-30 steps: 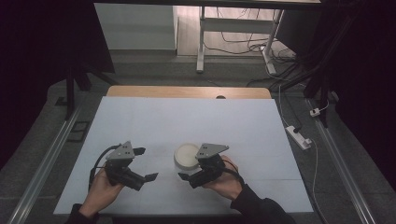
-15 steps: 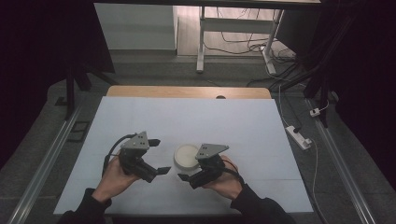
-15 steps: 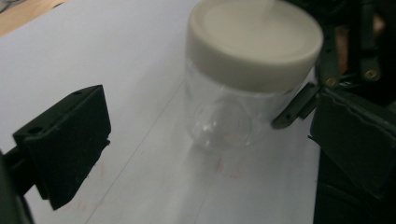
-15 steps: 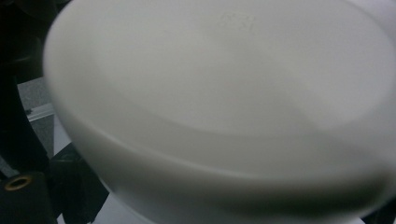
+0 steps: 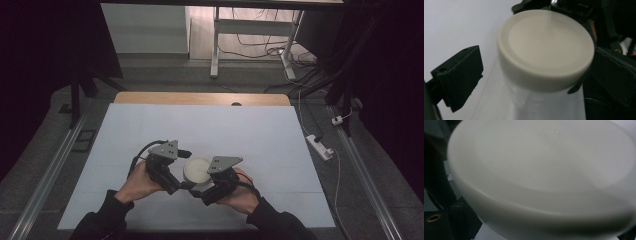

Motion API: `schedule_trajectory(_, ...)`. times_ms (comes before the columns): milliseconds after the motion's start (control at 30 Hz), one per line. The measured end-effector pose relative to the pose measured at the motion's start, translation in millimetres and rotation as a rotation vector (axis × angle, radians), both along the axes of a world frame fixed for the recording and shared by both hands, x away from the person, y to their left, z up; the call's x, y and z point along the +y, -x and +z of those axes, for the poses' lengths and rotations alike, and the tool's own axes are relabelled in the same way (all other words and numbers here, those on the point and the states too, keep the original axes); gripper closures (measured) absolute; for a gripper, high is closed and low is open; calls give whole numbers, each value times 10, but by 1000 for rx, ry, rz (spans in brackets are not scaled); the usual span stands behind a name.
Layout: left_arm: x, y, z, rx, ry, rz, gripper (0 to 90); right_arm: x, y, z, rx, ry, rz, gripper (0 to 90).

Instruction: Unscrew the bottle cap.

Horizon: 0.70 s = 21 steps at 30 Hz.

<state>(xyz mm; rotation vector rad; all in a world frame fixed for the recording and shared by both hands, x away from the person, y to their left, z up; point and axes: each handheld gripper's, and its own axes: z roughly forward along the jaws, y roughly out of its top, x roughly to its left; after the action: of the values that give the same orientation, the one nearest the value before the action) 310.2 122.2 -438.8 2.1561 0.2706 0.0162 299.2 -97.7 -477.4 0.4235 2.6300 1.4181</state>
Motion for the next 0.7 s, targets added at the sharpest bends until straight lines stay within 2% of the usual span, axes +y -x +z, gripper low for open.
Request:
schedule_trajectory(200, -105, -27, -17, -1, 6, -75, 1, 26, 28, -3, 0, -3, 38, 70)
schedule_trajectory(367, -127, -25, -11, -10, 23, -108, 69, 34, 44, 2, -1, -8, 57, 70)
schedule_trajectory(400, -130, -11, -6, -23, 24, -107, 74, 31, 43, 4, 0, -8, 57, 70)
schedule_trajectory(500, -134, -3, -4, -27, 24, -98, 78, 27, 41, 8, -5, -5, 53, 70)
schedule_trajectory(700, -180, 13, -4, -21, 5, 17, 81, 30, 16, 3, -5, 11, -5, 70)
